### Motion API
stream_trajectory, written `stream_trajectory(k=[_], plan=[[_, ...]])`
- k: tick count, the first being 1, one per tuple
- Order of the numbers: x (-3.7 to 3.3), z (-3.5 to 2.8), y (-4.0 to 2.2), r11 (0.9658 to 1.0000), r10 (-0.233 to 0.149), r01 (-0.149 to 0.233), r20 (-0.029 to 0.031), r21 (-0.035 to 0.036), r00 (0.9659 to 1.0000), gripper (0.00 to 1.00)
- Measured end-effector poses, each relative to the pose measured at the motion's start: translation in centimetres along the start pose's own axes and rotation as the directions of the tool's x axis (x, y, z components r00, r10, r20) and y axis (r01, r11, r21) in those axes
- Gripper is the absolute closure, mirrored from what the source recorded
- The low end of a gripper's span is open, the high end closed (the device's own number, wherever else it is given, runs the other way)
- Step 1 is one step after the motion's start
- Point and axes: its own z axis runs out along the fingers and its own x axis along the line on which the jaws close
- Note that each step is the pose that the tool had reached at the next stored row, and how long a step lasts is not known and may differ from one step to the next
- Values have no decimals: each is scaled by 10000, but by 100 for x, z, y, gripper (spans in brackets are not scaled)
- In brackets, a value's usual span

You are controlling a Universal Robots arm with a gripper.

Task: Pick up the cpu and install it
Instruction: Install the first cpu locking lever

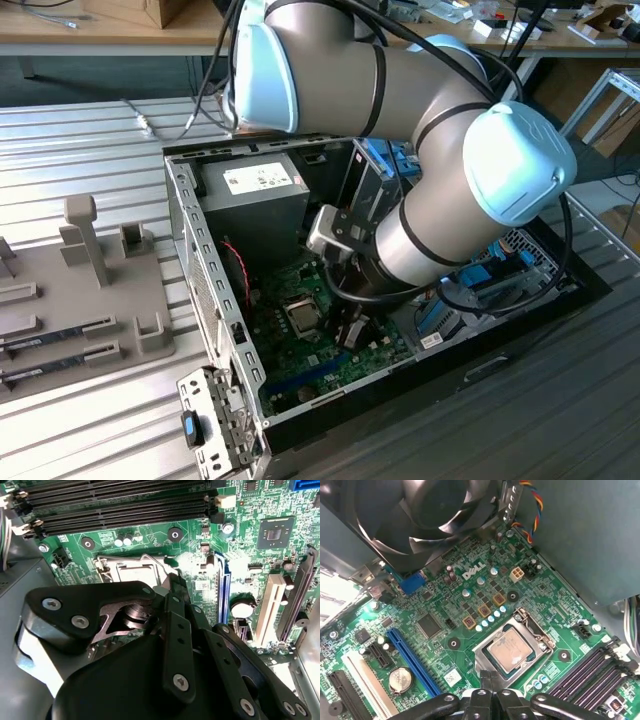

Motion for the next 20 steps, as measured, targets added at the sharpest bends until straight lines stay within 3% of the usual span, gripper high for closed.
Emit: stream_trajectory(k=[8,10,13,18,20], plan=[[-4,-89,24,10000,-24,24,39,-36,10000,89],[-8,-91,19,10000,-37,38,80,-86,10000,89],[-23,-39,-24,9998,-24,25,52,-212,10000,89],[9,29,-68,9997,-24,25,48,-232,10000,89],[15,25,-71,9998,-14,14,8,-205,10000,89]])
